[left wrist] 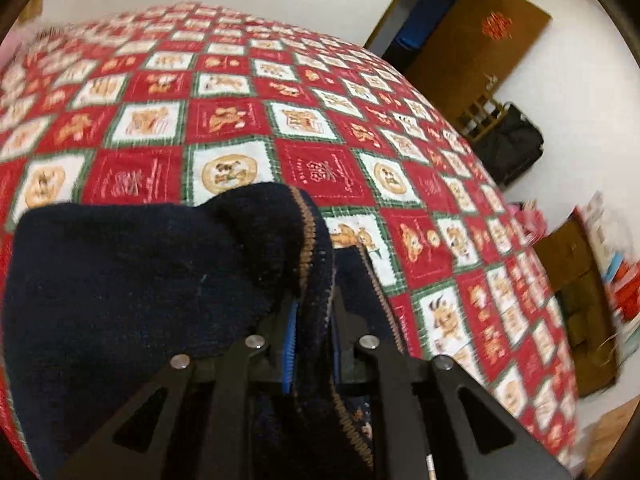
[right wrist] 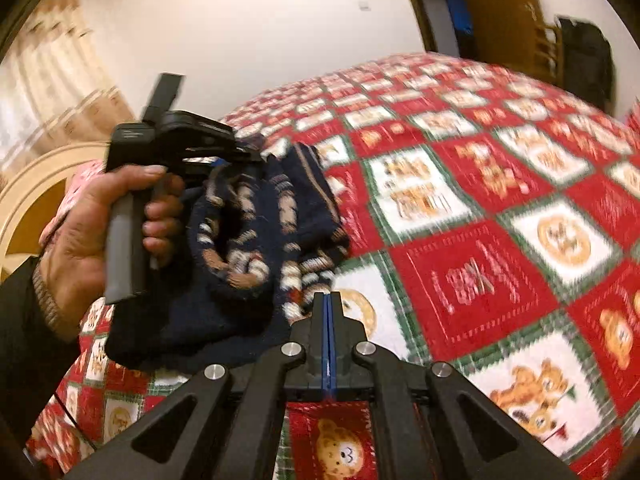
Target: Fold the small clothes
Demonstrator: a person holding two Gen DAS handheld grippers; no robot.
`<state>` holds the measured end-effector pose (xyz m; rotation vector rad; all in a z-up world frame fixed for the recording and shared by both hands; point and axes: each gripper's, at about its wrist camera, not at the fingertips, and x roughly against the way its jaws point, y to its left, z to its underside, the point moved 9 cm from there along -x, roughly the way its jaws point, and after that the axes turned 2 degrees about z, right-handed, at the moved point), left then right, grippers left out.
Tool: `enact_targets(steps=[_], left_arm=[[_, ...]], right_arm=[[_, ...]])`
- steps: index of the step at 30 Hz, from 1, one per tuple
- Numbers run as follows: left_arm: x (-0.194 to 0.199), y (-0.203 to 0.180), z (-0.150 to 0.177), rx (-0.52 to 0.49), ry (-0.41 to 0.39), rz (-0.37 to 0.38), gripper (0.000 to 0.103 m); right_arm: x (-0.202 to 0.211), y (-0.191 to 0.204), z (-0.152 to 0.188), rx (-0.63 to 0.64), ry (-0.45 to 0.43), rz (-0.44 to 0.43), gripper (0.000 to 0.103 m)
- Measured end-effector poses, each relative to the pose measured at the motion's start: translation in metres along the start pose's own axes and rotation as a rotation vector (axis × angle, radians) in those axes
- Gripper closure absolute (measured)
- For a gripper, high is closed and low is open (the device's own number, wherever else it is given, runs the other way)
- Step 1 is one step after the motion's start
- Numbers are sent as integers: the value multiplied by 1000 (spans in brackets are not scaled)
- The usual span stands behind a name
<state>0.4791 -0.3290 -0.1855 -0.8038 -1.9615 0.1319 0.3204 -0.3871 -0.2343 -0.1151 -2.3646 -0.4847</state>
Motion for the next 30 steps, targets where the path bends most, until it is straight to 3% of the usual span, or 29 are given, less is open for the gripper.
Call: enact_targets(steps=[2,3,4,6,8,10,12,13,15,16,18,23,26,28,30], left_arm=[[5,-6,0,-29,1,5,88],[13,-9,-1,-49,-12,1,87],[18,-14,-2,-71,-22,4,87],[40,-25,-4,-139,-61,10,81],[54,-30,-6,-176,-92,10,62],[68,-31,-4,-206,-126,1,53],[76,-21,0,-218,-140,-23,51],[76,-14,3,-225,-142,-43,50],[75,5,11,-239,-138,-111,47],[74,17,16,-236,-133,-149,42],[76,37,24,-207,-131,-173,41],[93,80,54,-148,-150,-200,40],[97,83,75,-202,-153,-234,33],[98,82,91,-228,-148,-245,32],[98,81,103,-262,-148,-286,32]], right_arm=[[8,16,-12,20,-38,-66,101],[9,22,-15,26,-39,-93,91],[9,30,-22,36,-46,-128,63],[11,45,-28,47,-63,-196,35],[10,61,-30,79,-68,-254,35],[1,77,-31,168,-58,-216,35],[-13,87,-30,215,-25,-223,39],[-25,91,-29,232,20,-226,61],[-51,86,-25,264,90,-127,92],[-59,85,-23,267,122,-109,93],[-64,82,-19,252,159,-130,94],[-10,54,-41,212,37,-84,96],[-11,34,-26,195,109,-41,95],[-39,24,-2,238,201,-2,94],[-39,23,-3,233,170,-18,91]])
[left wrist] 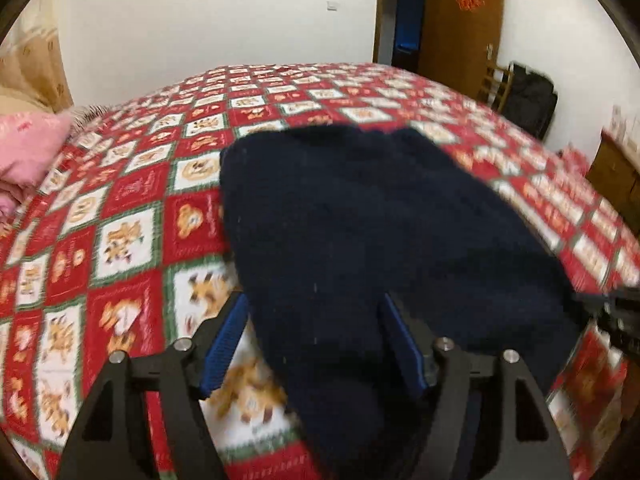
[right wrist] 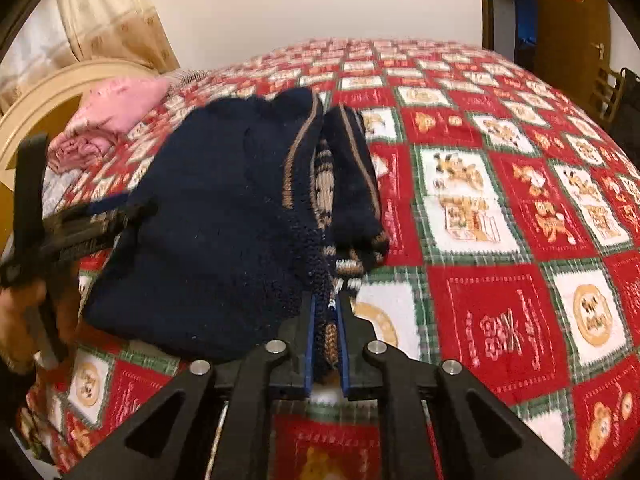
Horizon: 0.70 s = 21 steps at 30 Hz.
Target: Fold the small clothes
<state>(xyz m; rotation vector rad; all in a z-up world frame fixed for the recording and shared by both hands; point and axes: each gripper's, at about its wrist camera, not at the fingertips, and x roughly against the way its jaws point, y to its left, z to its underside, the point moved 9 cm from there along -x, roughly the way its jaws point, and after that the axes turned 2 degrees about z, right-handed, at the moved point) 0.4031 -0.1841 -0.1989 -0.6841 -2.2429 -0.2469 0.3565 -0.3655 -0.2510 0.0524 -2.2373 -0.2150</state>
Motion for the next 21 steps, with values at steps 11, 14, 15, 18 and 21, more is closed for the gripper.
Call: enact_targets(steps=[11,14,15,18,21], left_arm=[[7,-13,34,31,-3,87,28],[5,-12,36,44,-1,99,25],[4,-12,37,53,2,104,24],[0,-8,42,86,13,131,23],[1,-6,44,115,12,166,21]], right_arm=[[-26,1,-136,-50,-66,-1,43],[-76,8,-154,-52,13,7,44],[-91,8,-154,-60,51,7,53],[-125,16,-149,-107,118,-72,88],[-112,24,-149,-51,45,-29,96]])
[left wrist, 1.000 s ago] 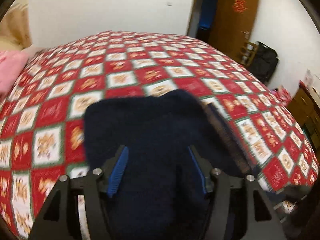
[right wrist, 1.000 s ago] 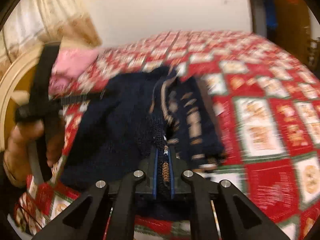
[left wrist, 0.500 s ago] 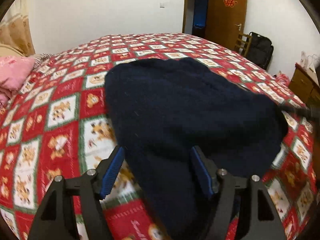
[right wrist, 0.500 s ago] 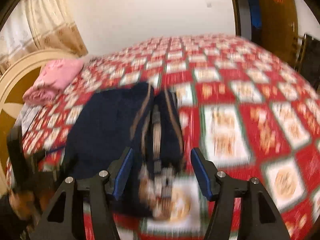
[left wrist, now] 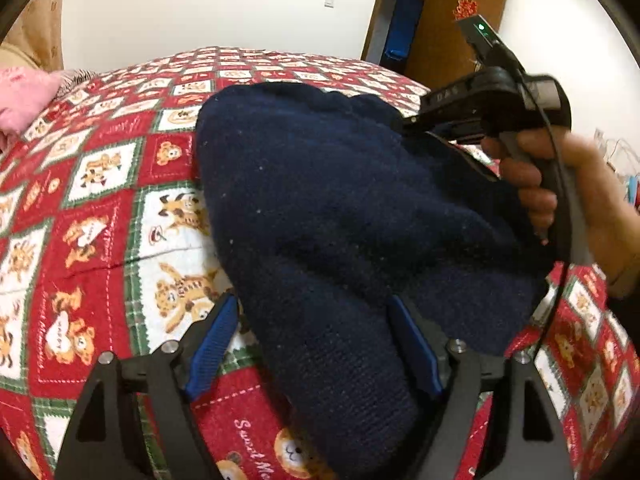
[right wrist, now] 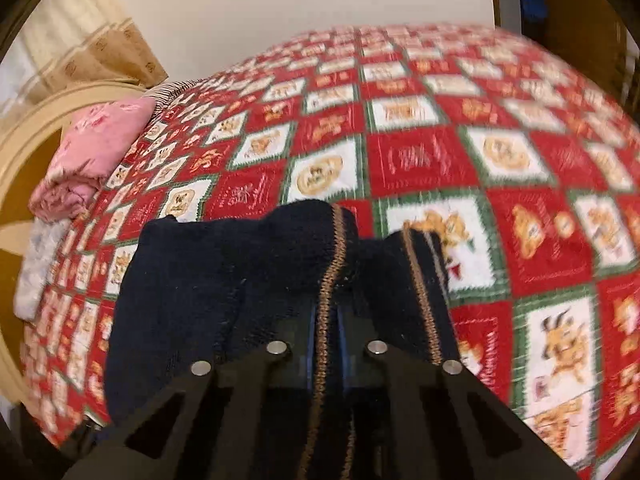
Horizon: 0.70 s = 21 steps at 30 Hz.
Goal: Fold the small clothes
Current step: 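Open both tools and press the folded sweater bundle flat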
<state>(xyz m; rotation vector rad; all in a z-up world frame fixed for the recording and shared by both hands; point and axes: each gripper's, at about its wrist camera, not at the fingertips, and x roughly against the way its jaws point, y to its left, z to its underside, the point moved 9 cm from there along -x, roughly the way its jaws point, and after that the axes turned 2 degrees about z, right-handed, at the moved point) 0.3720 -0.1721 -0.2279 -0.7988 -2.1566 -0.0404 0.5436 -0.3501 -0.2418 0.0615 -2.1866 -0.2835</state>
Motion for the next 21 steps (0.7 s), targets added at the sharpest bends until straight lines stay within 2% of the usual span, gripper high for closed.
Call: enact_targets(steps=[2,4,6,8,9,11,13,17,21], left_arm=[[1,-1,1,9,1,14,21],[5,-6,1,-6,-12,23,21],[6,-14,3,-36,-7,20,21],[3,-20,6,-69,4,12,13],[1,-23,8,-86,15,2,12],[-4,-22,8,-84,33,10,11],[-7,-17,8,-57,41,23,9],[-7,-12,8,-17,42,47,8],[-6,-16,10,-22,40,46,8]], right_arm=[[18,-7,-3,-18,-56,27,96],[28,-22,-4,-43,-75,66,96],[24,-41,1,-72,-49,100,96],[10,-59,10,-108,-5,128,96],[-3,-64,19,-114,40,116,95],[0,-63,21,-95,11,84,93],[16,-66,22,-119,-17,58,65],[61,-61,37,-108,-72,3,64],[102,-31,80,-27,-71,-100,64]])
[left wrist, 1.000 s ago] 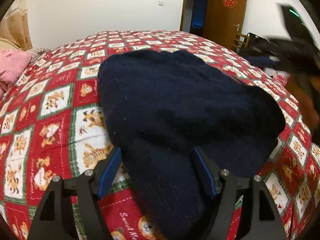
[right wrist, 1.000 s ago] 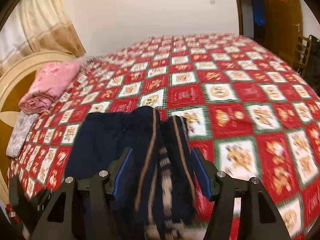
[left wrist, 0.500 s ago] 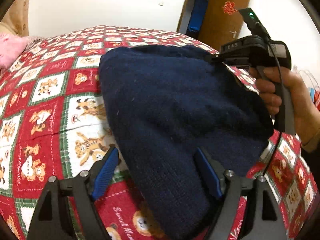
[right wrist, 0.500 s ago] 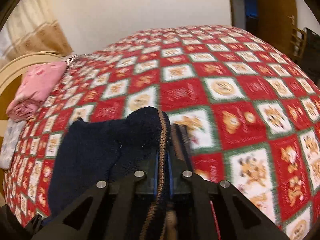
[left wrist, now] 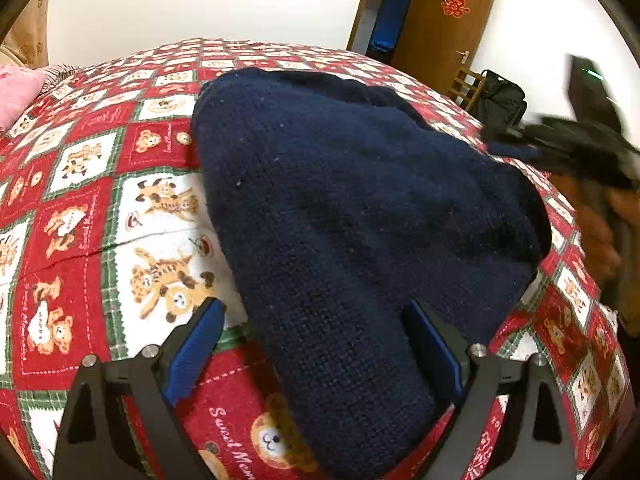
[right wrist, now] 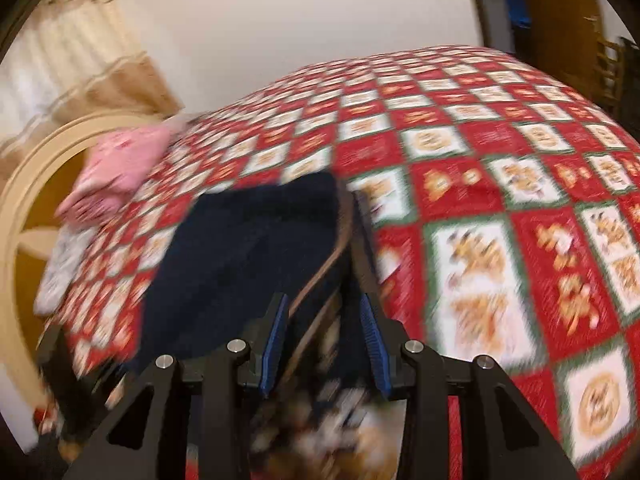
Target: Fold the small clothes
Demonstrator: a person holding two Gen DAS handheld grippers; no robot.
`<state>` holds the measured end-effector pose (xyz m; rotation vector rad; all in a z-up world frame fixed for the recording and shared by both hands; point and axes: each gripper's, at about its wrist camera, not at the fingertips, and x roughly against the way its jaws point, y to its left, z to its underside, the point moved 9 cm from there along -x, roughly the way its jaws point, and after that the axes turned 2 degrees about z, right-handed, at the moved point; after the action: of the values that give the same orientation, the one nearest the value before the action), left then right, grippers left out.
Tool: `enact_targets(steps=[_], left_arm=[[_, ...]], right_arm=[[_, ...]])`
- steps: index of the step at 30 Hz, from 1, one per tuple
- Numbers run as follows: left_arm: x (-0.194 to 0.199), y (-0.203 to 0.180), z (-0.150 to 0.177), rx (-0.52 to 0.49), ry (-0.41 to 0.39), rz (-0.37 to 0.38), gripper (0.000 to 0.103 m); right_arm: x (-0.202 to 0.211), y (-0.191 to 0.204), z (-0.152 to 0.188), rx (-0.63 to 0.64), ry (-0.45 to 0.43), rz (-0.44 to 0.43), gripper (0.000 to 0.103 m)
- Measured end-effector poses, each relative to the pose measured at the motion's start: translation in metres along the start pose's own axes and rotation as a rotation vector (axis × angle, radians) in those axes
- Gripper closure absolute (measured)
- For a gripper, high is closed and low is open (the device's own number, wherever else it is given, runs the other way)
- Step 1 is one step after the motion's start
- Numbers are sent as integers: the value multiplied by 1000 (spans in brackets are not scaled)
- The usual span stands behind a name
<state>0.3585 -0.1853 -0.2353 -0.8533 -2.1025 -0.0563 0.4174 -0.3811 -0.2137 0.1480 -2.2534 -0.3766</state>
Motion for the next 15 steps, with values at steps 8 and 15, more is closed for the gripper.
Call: enact_targets(steps=[8,15], left_arm=[[5,3,2,18,-8,15,6],[7,1,3,20,-14,38,3]], right_arm=[[-2,10,63,50,103,57,90],[-12,-3,68,87,156,190,91]])
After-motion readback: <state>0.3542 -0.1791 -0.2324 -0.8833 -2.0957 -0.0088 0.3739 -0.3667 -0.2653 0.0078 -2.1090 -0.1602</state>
